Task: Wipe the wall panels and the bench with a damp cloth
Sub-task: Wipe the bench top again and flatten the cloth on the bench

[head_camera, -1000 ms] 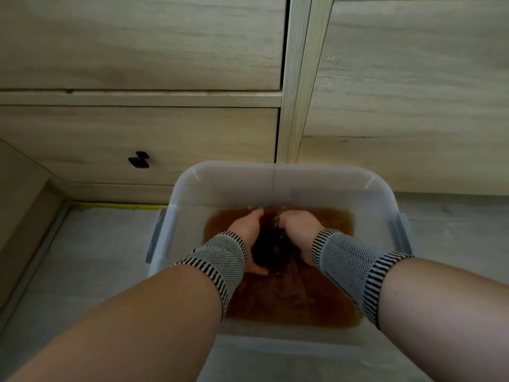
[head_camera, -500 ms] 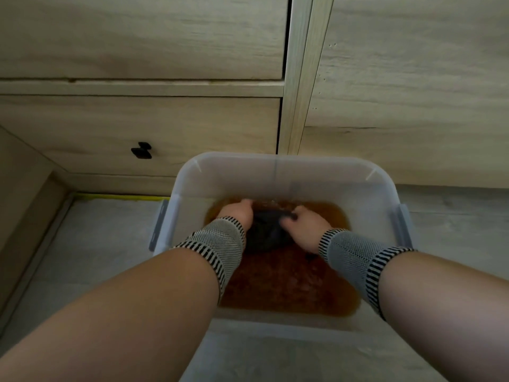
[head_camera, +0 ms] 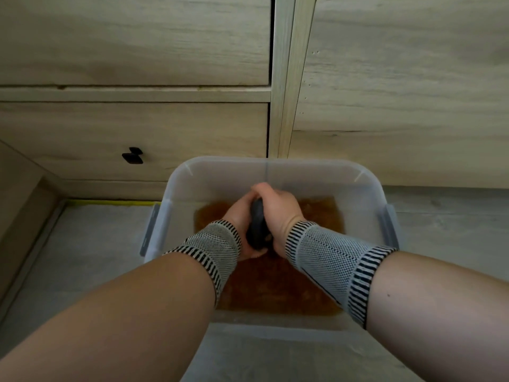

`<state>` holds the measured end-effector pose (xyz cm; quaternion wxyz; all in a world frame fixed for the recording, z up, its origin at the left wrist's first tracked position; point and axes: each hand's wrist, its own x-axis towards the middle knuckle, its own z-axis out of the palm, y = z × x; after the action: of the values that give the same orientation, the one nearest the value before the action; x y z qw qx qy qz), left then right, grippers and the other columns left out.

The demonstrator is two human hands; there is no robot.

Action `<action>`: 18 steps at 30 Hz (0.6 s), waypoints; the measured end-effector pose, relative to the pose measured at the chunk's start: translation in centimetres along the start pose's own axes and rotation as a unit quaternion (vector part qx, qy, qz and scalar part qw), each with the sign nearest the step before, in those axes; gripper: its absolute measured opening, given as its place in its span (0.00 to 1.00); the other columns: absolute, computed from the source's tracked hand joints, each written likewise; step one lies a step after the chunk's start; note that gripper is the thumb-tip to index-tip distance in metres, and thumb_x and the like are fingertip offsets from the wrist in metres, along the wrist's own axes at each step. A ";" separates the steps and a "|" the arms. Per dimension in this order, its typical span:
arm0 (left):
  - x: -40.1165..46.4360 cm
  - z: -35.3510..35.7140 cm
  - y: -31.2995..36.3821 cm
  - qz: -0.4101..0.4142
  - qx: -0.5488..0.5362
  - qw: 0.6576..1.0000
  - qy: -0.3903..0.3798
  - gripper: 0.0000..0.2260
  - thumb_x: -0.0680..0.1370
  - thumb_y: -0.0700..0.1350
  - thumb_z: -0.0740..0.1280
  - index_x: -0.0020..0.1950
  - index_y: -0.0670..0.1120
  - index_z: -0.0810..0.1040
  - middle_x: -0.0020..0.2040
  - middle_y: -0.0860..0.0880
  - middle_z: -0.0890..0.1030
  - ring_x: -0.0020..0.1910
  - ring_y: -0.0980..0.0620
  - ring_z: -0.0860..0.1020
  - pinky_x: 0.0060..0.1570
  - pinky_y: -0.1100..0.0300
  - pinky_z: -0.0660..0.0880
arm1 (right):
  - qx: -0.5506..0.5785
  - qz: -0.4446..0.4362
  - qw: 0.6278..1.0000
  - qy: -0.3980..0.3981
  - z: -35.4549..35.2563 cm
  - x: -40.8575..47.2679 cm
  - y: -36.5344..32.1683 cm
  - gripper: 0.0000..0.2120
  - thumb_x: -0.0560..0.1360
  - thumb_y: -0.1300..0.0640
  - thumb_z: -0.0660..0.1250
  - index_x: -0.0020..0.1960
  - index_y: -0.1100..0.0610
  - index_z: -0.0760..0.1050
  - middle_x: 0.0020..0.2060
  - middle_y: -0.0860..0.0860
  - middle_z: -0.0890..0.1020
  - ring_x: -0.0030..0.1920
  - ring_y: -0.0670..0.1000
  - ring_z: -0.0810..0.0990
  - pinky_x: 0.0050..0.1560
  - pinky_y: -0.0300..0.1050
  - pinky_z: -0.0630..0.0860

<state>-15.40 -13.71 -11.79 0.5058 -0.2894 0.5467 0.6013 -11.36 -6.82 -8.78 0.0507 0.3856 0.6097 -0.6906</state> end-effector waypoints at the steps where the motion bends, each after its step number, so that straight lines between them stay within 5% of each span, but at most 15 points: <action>1: -0.3 0.4 0.0 0.010 0.010 1.000 -0.005 0.24 0.76 0.62 0.66 0.59 0.44 0.80 0.50 0.41 0.83 0.53 0.42 0.80 0.58 0.47 0.76 | -0.011 -0.015 1.000 0.013 -0.1 0.1 0.0 0.13 0.76 0.48 0.65 0.36 0.54 0.74 0.43 0.57 0.82 0.49 0.61 0.80 0.60 0.61 0.75; 3: -0.2 0.9 -0.1 0.036 0.031 0.999 -0.001 0.21 0.79 0.59 0.65 0.56 0.41 0.81 0.48 0.39 0.84 0.49 0.42 0.81 0.49 0.48 0.79 | -0.093 -0.055 0.994 0.028 -0.8 0.7 0.4 0.17 0.78 0.48 0.62 0.35 0.56 0.73 0.43 0.59 0.82 0.47 0.60 0.81 0.57 0.58 0.76; 6: 0.8 0.5 -0.2 0.078 0.089 0.991 0.062 0.21 0.78 0.57 0.68 0.61 0.41 0.80 0.55 0.38 0.83 0.53 0.39 0.82 0.57 0.44 0.78 | -0.338 -0.129 0.932 -0.003 -2.6 1.9 1.4 0.24 0.82 0.42 0.53 0.40 0.57 0.76 0.43 0.58 0.83 0.44 0.57 0.81 0.50 0.50 0.77; 10: 3.2 -1.7 0.4 0.084 0.190 0.956 0.208 0.28 0.76 0.60 0.65 0.67 0.41 0.73 0.63 0.39 0.77 0.60 0.37 0.76 0.64 0.43 0.72 | -0.474 -0.021 0.875 -0.093 -5.2 3.4 3.4 0.15 0.80 0.48 0.60 0.61 0.57 0.68 0.50 0.53 0.76 0.48 0.54 0.77 0.42 0.45 0.71; 12: 2.5 -2.1 0.7 0.089 0.229 0.936 0.251 0.31 0.76 0.60 0.62 0.71 0.40 0.70 0.66 0.39 0.75 0.64 0.36 0.73 0.67 0.44 0.70 | -0.526 0.030 0.847 -0.073 -5.9 3.8 3.7 0.20 0.79 0.54 0.63 0.67 0.59 0.63 0.52 0.56 0.77 0.48 0.55 0.78 0.39 0.45 0.73; 15: 1.1 -1.5 0.7 0.094 0.244 0.939 0.223 0.24 0.82 0.53 0.58 0.72 0.39 0.69 0.67 0.37 0.74 0.65 0.35 0.73 0.64 0.42 0.72 | -0.358 0.047 0.932 -0.008 -5.4 4.2 1.6 0.10 0.76 0.61 0.65 0.55 0.65 0.74 0.43 0.59 0.79 0.39 0.56 0.79 0.37 0.46 0.75; 18: -0.8 -0.9 0.0 0.014 0.166 0.979 0.117 0.28 0.80 0.64 0.59 0.66 0.42 0.70 0.57 0.37 0.79 0.51 0.37 0.80 0.41 0.44 0.79 | -0.156 0.013 0.985 -0.069 -4.3 2.8 -1.0 0.10 0.71 0.70 0.64 0.49 0.66 0.81 0.42 0.64 0.81 0.40 0.59 0.79 0.40 0.49 0.77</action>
<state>-15.39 -14.81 -11.31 0.4710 -0.2619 0.6984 0.4710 -11.83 -1.71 -9.48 0.1614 0.3323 0.6998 -0.6114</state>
